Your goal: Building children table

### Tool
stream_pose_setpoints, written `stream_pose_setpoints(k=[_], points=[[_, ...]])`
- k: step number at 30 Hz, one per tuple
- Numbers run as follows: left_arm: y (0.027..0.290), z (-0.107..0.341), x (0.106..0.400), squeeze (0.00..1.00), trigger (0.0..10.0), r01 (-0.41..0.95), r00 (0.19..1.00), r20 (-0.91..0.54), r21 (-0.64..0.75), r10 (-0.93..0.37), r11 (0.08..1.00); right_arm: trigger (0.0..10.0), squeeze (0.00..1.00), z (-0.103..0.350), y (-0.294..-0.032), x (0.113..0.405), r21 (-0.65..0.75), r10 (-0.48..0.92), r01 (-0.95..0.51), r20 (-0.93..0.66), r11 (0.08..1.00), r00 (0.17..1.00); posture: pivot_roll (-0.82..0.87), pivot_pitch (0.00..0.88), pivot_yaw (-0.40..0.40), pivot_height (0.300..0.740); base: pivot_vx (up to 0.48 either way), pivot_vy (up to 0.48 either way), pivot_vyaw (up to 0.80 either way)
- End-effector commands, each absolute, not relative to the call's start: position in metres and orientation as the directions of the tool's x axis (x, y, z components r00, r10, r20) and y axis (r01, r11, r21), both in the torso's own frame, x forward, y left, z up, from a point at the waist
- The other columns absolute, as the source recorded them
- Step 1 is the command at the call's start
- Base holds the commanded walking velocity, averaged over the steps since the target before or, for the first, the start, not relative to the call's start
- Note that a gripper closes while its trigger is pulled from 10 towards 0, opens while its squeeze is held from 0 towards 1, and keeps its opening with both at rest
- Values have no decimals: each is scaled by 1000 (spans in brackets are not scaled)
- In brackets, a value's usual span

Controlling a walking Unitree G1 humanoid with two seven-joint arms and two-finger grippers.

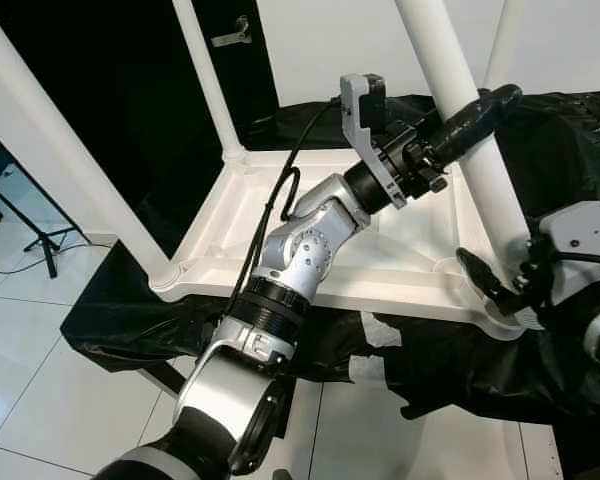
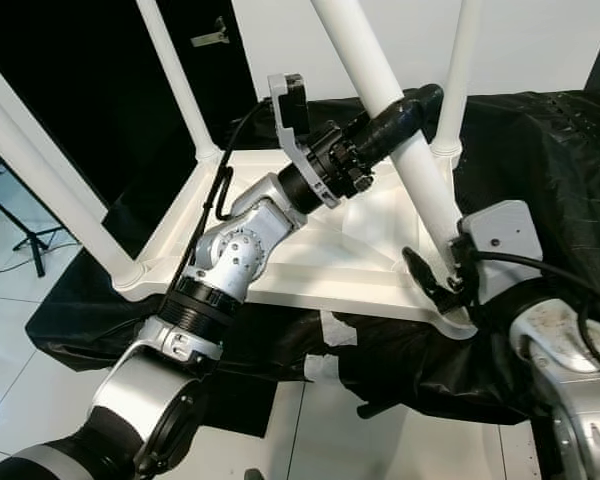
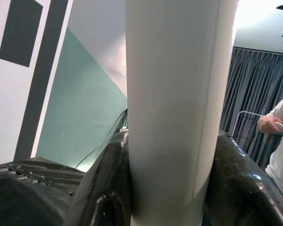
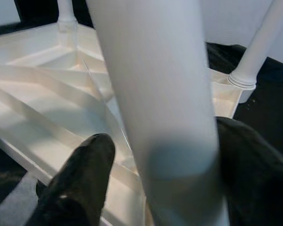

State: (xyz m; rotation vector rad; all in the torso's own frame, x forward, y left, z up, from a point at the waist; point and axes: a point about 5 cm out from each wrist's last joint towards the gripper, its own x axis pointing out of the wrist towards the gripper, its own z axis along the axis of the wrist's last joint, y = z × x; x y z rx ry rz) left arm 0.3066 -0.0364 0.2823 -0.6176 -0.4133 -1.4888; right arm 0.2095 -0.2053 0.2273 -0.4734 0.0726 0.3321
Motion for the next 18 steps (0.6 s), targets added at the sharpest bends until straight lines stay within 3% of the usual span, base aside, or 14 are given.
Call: stream_pose_setpoints(k=[1,11,12,13,15,16,18], points=[[-52,270,290,0,0,983,-70,611,-93,-789,-159,78,0,229,-205,207,-435,326,-368,-171,822,930,-84,0,122,740,0,0,0],[-53,269,290,0,275,988,-61,603,-79,-795,-136,0,0,228,-212,206,-458,307,-382,-232,803,923,-87,0,124,740,0,0,0],[-53,269,290,0,10000,989,-58,602,-71,-796,-126,0,0,226,-213,207,-449,297,-371,-230,813,927,-89,0,126,740,0,0,0],[-53,269,289,67,10000,989,-62,604,-67,-794,-129,0,0,224,-211,209,-435,294,-365,-223,823,929,-89,0,126,740,0,0,0],[-53,269,289,67,10000,989,-66,606,-66,-793,-132,0,0,222,-209,209,-426,294,-362,-218,829,931,-89,0,127,740,0,0,0],[-52,269,288,1000,10000,988,-76,611,-63,-788,-144,0,0,221,-205,210,-412,300,-362,-209,836,931,-90,0,128,740,0,0,0],[-51,271,286,1000,10000,986,-89,626,-57,-775,-159,0,0,219,-199,212,-390,304,-354,-185,850,934,-88,0,130,740,0,0,0]])
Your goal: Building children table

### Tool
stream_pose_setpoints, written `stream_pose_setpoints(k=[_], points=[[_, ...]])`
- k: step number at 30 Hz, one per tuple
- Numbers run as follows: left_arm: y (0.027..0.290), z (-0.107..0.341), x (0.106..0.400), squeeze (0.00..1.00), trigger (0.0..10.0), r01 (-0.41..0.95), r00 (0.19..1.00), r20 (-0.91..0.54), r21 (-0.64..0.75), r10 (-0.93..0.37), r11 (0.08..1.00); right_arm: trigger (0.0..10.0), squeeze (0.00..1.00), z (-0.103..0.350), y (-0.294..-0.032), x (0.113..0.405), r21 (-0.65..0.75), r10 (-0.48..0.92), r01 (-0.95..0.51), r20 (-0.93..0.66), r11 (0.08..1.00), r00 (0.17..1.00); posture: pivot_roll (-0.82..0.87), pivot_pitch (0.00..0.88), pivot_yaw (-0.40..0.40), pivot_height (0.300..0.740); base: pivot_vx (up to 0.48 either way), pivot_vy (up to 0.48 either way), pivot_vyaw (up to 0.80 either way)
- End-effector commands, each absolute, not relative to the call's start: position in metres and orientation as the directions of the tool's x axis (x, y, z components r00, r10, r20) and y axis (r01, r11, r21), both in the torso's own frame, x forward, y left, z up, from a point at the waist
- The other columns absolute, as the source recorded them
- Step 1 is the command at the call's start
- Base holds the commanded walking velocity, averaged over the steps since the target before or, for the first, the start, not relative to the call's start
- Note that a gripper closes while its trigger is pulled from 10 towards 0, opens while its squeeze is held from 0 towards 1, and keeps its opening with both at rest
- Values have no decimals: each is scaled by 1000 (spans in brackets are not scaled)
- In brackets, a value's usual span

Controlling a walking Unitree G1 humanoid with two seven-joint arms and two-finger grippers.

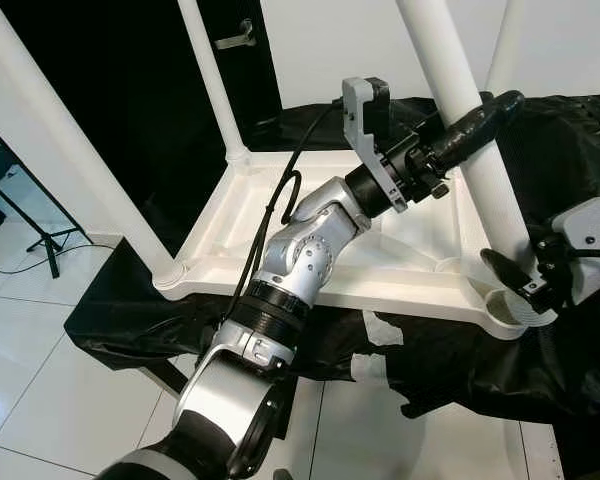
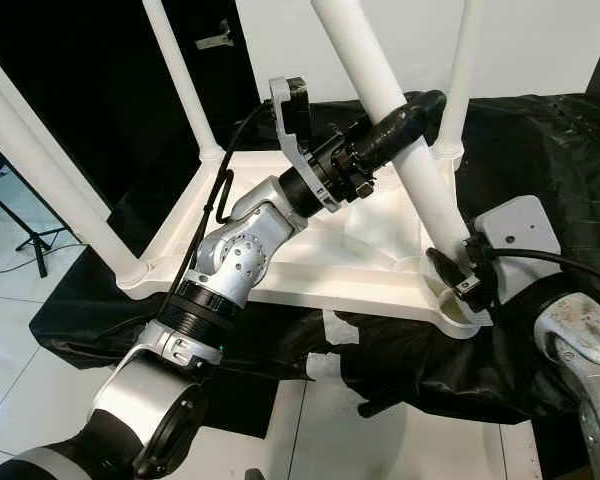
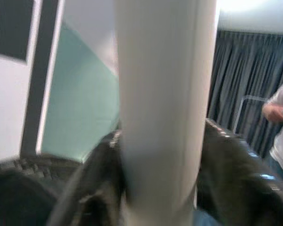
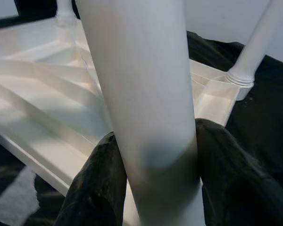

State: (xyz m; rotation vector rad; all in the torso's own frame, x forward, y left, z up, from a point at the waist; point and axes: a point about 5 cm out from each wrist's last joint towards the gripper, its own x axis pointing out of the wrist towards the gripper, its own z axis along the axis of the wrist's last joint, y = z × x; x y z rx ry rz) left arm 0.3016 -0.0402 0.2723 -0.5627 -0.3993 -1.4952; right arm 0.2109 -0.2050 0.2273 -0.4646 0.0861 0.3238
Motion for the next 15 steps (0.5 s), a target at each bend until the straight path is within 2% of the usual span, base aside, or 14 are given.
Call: stream_pose_setpoints(k=[1,2,3,6,9,12,15], points=[[-50,272,285,1000,10000,985,-91,635,-54,-767,-161,0,0,218,-197,213,-381,303,-347,-172,857,937,-88,0,130,740,0,0,0],[-48,274,281,0,10000,977,-121,646,-57,-754,-206,0,0,218,-194,215,-370,291,-326,-149,870,945,-87,0,130,740,0,0,0],[-48,274,281,0,10000,977,-121,646,-57,-754,-206,0,0,218,-194,215,-370,291,-326,-149,870,945,-87,0,130,740,0,0,0],[-41,278,271,0,10000,947,-200,657,-62,-727,-316,0,0,220,-189,219,-332,252,-270,-97,904,963,-86,0,132,740,0,0,0],[-39,279,269,0,10000,941,-214,658,-60,-722,-334,0,0,220,-188,219,-321,241,-257,-88,912,967,-87,0,132,740,0,0,0],[-20,272,266,0,10000,909,-287,650,-48,-704,-415,0,0,214,-191,221,-293,142,-156,-70,943,987,-85,0,132,740,0,0,0],[-10,264,267,0,10000,899,-302,633,-61,-713,-434,0,0,210,-193,221,-275,84,-97,-61,957,995,-86,0,131,740,0,0,0]])
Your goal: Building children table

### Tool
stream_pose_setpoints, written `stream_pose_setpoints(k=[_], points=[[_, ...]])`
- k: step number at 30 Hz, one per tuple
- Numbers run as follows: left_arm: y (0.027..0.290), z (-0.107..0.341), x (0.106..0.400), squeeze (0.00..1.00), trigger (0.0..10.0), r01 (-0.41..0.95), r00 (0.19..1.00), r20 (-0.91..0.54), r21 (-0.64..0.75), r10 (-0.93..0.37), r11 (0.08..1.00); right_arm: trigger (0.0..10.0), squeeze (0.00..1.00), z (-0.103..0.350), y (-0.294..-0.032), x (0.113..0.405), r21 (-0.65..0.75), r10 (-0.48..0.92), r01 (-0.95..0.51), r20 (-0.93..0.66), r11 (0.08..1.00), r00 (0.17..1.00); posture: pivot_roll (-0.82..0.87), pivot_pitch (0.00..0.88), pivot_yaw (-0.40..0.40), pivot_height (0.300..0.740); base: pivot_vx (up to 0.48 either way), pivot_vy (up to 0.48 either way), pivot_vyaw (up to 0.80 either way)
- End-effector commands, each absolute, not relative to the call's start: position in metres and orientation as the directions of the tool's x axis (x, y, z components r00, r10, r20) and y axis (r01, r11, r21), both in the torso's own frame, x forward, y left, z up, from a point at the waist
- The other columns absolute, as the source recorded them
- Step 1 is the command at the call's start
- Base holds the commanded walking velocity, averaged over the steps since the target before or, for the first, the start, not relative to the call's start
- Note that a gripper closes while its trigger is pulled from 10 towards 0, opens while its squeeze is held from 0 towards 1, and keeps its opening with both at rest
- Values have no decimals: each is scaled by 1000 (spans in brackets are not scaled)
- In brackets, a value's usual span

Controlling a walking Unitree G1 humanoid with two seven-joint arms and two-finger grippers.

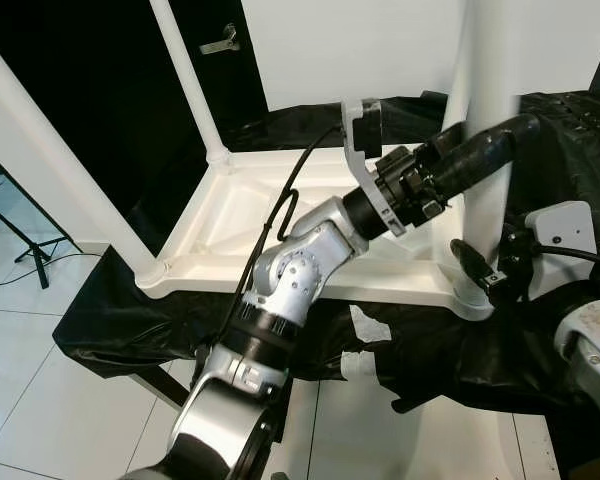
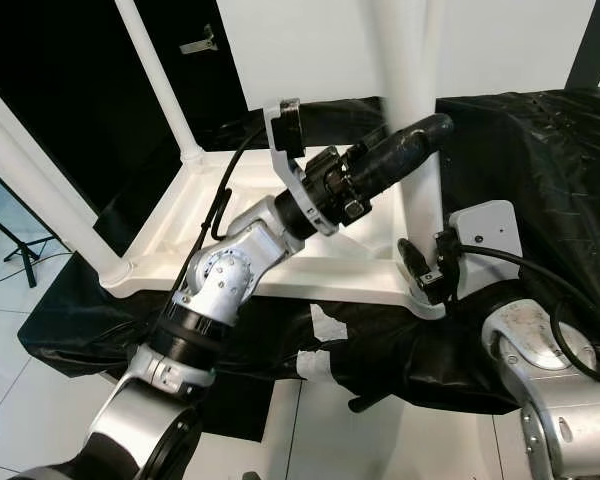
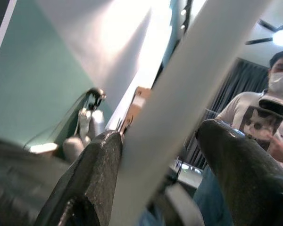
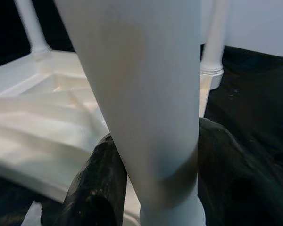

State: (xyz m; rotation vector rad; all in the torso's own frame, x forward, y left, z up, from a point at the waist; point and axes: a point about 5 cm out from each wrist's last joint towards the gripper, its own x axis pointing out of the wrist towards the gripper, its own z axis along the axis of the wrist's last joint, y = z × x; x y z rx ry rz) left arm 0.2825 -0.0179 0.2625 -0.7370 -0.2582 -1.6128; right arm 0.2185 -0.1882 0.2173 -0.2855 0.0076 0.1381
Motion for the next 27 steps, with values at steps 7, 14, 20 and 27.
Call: stream_pose_setpoints(k=[7,14,20,27], points=[[7,255,272,0,10000,902,-278,628,-91,-727,-423,0,0,197,-192,219,-234,25,-43,-80,971,997,-84,0,130,740,0,0,0],[11,244,268,0,10000,899,-320,543,-85,-776,-430,0,0,200,-190,222,-212,3,-17,-63,977,998,-80,0,125,740,0,0,0],[10,200,271,0,10000,928,-309,281,-119,-909,-352,0,0,197,-190,222,-189,-25,13,-64,982,998,-79,0,122,740,0,0,0],[-2,154,278,0,10000,972,-207,23,-112,-978,-208,0,0,191,-191,218,-201,-13,-2,-76,980,997,-81,0,119,740,0,0,0]])
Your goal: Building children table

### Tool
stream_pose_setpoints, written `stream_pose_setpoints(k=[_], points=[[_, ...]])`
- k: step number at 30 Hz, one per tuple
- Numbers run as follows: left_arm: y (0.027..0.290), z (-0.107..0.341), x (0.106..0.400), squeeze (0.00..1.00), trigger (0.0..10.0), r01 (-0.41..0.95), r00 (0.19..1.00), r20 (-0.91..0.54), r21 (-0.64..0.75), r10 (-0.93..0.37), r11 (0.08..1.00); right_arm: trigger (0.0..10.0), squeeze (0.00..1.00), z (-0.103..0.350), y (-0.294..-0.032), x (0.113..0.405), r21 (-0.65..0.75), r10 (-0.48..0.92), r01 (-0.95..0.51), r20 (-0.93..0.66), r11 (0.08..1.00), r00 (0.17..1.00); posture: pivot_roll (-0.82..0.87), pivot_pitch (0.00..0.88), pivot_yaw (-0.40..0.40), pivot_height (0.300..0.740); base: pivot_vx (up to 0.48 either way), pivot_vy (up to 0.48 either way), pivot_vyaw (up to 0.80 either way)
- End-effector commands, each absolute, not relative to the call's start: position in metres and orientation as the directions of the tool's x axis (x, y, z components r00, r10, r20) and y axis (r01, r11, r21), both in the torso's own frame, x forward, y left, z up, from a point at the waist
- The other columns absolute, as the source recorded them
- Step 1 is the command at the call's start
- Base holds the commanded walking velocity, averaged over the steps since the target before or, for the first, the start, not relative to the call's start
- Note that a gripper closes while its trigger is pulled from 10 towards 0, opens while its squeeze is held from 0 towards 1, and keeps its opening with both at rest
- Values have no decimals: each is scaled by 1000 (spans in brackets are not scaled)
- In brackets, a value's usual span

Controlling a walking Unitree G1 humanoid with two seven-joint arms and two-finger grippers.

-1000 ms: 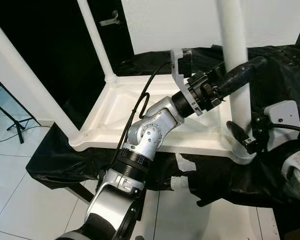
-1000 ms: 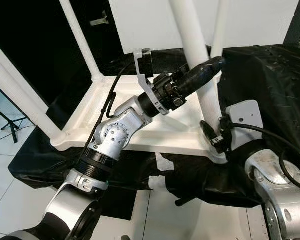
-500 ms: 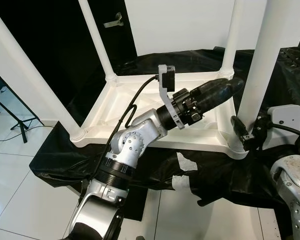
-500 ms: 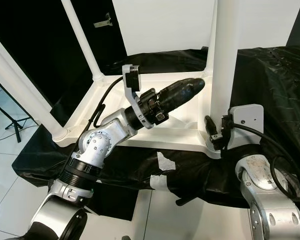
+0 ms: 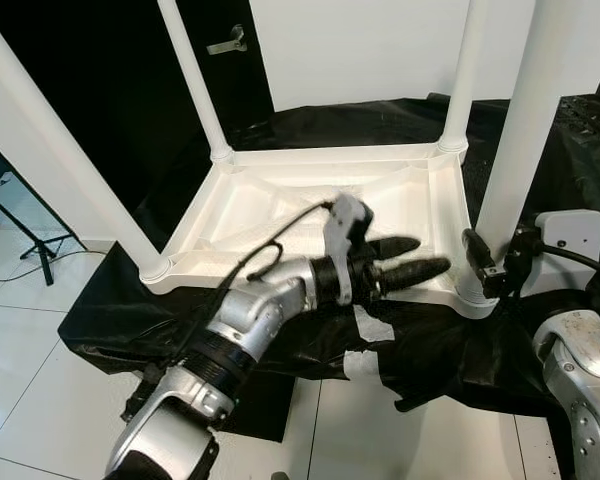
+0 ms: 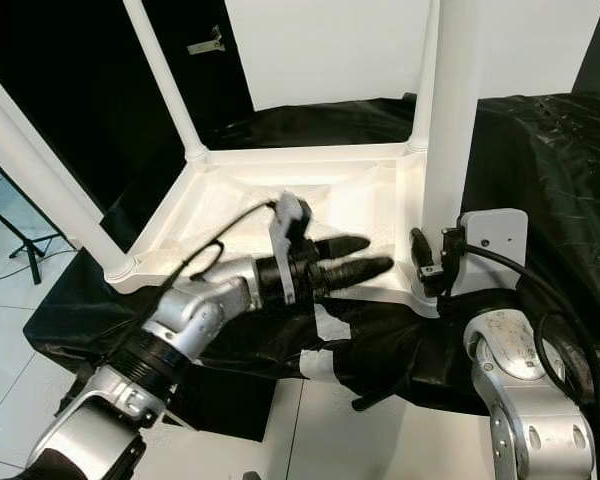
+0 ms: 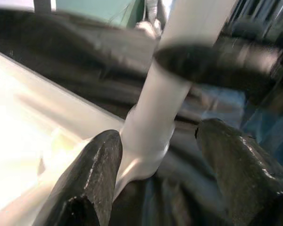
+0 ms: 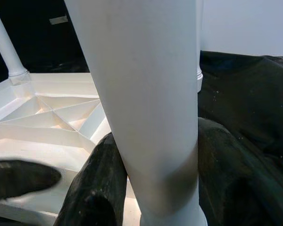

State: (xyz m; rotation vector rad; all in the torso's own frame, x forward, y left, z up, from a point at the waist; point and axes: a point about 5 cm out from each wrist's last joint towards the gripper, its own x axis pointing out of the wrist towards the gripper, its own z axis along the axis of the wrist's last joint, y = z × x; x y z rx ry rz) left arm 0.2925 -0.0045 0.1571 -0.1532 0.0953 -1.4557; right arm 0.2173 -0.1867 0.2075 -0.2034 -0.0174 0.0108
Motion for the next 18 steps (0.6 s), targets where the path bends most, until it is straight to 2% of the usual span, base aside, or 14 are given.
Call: stream_pose_setpoints(k=[1,3,6,9,11,13,14,15,16,18], points=[[-2,154,278,0,10000,972,-207,23,-112,-978,-208,0,0,191,-191,218,-201,-13,-2,-76,980,997,-81,0,119,740,0,0,0],[-4,142,277,0,10000,976,-204,-65,-94,-977,-198,0,0,189,-194,215,-201,-14,-3,-86,980,996,-82,0,120,740,0,0,0],[-9,129,279,0,10000,987,-153,-151,-63,-977,-145,0,0,184,-196,212,-187,-18,-3,-107,982,994,-89,0,125,740,0,0,0],[-11,126,280,0,10000,992,-127,-173,-47,-977,-120,0,0,183,-195,210,-183,-18,-3,-112,983,994,-91,0,127,740,0,0,0],[-16,121,286,0,10000,999,-53,-210,-3,-976,-54,0,0,182,-193,209,-176,-11,-10,-115,984,993,-91,0,128,740,0,0,0],[-19,119,288,0,10000,999,-23,-222,18,-975,-28,0,0,181,-192,209,-173,-7,-13,-115,985,993,-91,0,128,740,0,0,0],[-22,118,293,0,10000,999,33,-240,38,-970,24,0,0,181,-192,208,-170,-4,-16,-116,985,993,-90,0,129,740,0,0,0],[-22,118,293,0,10000,999,33,-240,38,-970,24,0,0,181,-192,208,-170,-4,-16,-116,985,993,-90,0,129,740,0,0,0],[-25,116,296,0,10000,996,79,-251,58,-965,66,0,0,181,-191,208,-167,-1,-18,-116,986,993,-90,0,130,740,0,0,0],[-27,116,298,0,10000,994,104,-256,69,-961,90,0,0,180,-191,208,-166,0,-19,-116,986,993,-90,0,130,740,0,0,0]])
